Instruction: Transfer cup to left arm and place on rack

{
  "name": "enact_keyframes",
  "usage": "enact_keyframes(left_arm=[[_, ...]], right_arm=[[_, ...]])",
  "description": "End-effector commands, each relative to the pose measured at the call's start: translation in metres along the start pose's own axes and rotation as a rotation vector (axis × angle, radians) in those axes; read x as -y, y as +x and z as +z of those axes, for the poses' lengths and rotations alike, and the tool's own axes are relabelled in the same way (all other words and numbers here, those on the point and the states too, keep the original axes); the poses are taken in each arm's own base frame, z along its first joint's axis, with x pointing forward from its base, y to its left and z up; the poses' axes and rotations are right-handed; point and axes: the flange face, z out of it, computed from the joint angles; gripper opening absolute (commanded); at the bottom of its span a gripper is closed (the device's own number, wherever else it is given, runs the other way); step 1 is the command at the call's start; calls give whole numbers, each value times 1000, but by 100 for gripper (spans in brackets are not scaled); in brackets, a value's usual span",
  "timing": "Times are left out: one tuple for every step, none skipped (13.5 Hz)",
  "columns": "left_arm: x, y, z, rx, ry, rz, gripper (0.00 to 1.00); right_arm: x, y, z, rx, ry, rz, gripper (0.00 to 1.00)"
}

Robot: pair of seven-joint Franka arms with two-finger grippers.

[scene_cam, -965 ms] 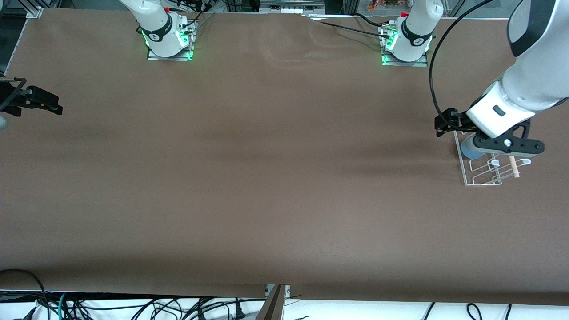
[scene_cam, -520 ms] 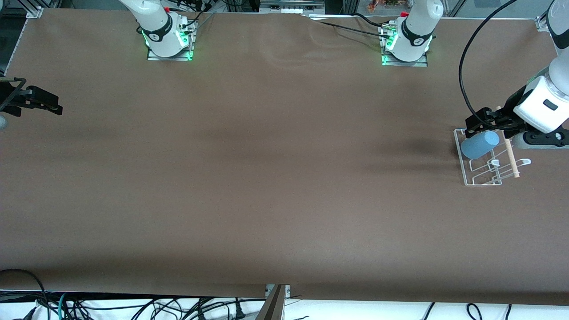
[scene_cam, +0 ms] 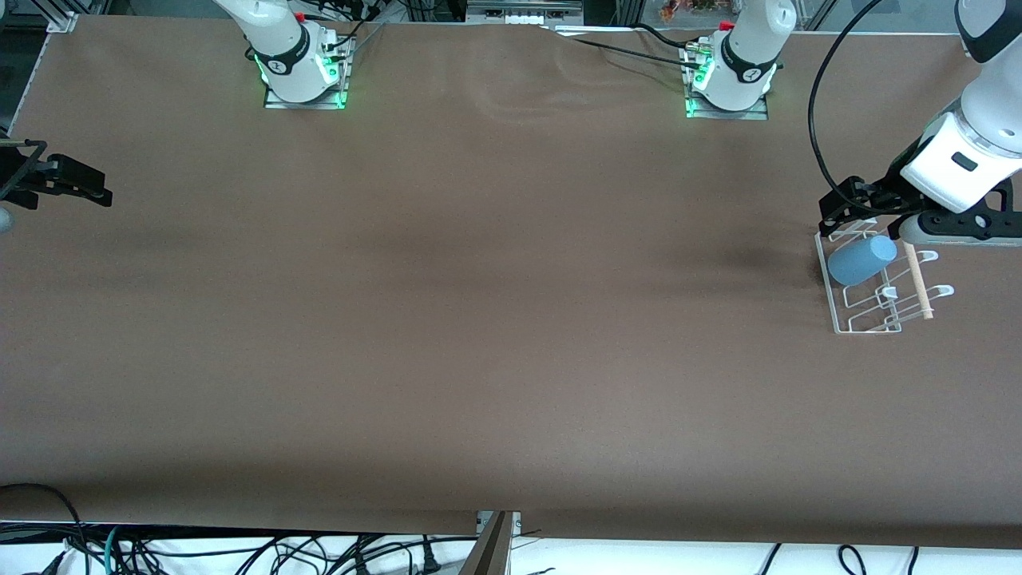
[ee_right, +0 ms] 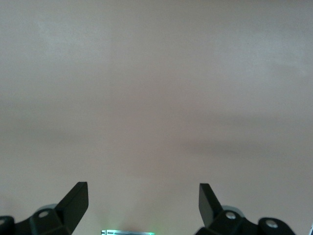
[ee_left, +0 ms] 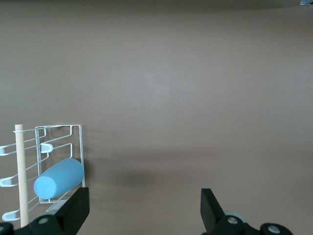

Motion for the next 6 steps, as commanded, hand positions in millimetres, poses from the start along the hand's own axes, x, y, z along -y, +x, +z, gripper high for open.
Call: enact_keyframes(left_arm=[[1, -15, 5, 45, 9, 2, 100], [2, -16, 6, 51, 14, 4, 100], [2, -16, 9, 57, 15, 4, 100], [-1, -16, 8, 54, 16, 10, 100], [-1, -16, 7, 53, 16, 10, 100], [-1, -16, 6, 51, 15, 10, 100]], right_arm=[[-2, -3, -6, -2, 15, -4, 100], [-2, -3, -6, -2, 15, -4, 100], [-2, -4, -7, -4, 15, -4, 100], [-2, -3, -5, -1, 15, -4, 100], [-3, -3, -6, -2, 15, -2, 100], [-4, -4, -6, -2, 17, 1, 100]])
